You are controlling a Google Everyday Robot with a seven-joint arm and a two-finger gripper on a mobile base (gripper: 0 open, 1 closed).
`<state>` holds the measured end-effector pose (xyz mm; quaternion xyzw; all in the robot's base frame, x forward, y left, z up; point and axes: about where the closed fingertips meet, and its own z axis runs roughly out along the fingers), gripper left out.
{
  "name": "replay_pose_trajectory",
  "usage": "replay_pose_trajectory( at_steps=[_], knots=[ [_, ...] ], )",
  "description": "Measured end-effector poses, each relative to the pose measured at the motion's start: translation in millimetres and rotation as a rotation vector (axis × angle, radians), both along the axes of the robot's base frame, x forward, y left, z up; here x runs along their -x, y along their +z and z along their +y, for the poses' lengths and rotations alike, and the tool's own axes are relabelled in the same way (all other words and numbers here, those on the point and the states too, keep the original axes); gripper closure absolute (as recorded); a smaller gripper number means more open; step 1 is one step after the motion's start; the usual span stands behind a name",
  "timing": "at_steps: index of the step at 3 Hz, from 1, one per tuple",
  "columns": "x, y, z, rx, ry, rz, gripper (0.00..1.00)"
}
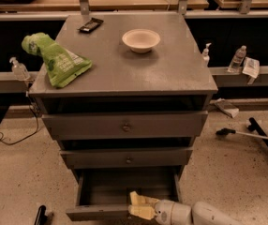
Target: Place sponge into bottom drawer
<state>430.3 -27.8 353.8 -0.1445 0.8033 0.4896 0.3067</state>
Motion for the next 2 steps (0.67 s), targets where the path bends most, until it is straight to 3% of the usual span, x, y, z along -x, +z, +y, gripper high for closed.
replay_pose_trajectory(
  at_steps=[1, 2],
  knots=[
    [-20, -10, 15, -0.012, 0.032, -0.017, 1.00],
    [-68, -25, 34, 0.004, 0.048, -0.060, 1.00]
  ],
)
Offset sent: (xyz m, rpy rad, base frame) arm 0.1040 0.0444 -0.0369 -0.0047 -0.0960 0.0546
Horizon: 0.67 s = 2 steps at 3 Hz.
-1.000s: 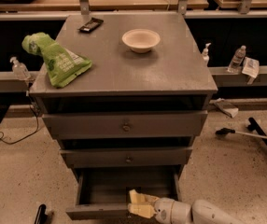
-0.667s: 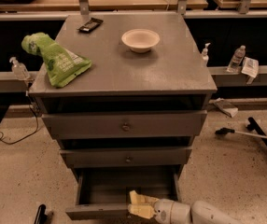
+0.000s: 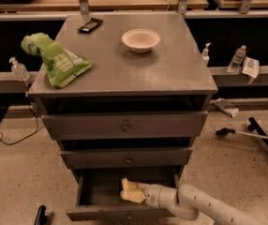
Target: Place sponge into bottom drawer
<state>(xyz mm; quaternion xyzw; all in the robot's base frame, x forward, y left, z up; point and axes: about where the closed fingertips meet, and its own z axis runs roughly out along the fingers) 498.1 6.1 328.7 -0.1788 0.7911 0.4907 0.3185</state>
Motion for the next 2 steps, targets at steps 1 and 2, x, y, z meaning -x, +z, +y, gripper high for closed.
replay_pose_trajectory(
  at_steps=[1, 2],
  knots=[
    [-30, -8, 10, 0.034, 0.003, -0.022, 1.00],
    [-43, -36, 10, 0.114, -0.026, -0.019, 1.00]
  ],
)
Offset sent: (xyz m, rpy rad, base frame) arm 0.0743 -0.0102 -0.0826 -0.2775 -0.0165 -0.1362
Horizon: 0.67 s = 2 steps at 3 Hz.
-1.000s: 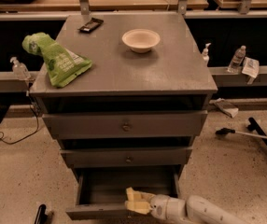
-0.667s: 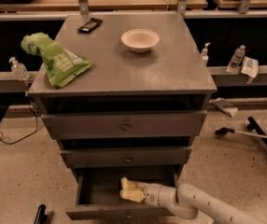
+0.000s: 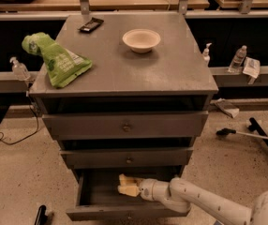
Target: Place sponge into bottom drawer
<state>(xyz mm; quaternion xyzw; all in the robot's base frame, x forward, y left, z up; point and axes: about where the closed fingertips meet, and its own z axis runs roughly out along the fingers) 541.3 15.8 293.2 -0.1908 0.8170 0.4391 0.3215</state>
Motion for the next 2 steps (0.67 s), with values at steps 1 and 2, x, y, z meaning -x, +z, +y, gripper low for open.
replay_pose_trajectory(
  at_steps=[1, 2],
  knots=[
    [-13, -30, -9, 0.109, -0.069, 0.013, 1.00],
    [-20, -50, -14, 0.189, -0.111, 0.032, 1.00]
  ],
)
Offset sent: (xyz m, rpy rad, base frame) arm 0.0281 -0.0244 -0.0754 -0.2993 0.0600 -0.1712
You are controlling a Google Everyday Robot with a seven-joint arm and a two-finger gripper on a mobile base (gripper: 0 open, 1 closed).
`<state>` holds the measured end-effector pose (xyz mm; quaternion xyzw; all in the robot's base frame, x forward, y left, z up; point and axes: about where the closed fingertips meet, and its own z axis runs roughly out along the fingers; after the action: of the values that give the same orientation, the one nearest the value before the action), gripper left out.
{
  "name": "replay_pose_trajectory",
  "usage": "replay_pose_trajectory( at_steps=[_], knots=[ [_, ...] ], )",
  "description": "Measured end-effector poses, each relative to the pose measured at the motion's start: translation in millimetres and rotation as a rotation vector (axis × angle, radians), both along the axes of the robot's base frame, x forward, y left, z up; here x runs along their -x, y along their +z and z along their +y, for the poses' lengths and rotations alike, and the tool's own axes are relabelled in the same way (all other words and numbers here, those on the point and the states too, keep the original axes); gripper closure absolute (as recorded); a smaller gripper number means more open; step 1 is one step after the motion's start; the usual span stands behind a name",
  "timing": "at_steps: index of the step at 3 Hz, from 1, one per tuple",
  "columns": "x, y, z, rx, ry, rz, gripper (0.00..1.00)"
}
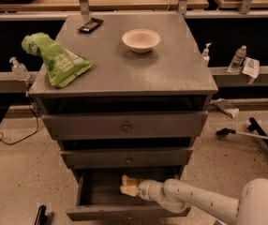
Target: Place sponge into bottom drawer
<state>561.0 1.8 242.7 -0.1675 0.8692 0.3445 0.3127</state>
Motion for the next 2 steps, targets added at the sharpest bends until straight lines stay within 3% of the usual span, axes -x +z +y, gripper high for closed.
replay_pose_trajectory(
  at_steps=[2],
  knots=[
    [-9.5, -18.9, -1.4, 0.120, -0.045, -0.001, 0.95]
  ],
)
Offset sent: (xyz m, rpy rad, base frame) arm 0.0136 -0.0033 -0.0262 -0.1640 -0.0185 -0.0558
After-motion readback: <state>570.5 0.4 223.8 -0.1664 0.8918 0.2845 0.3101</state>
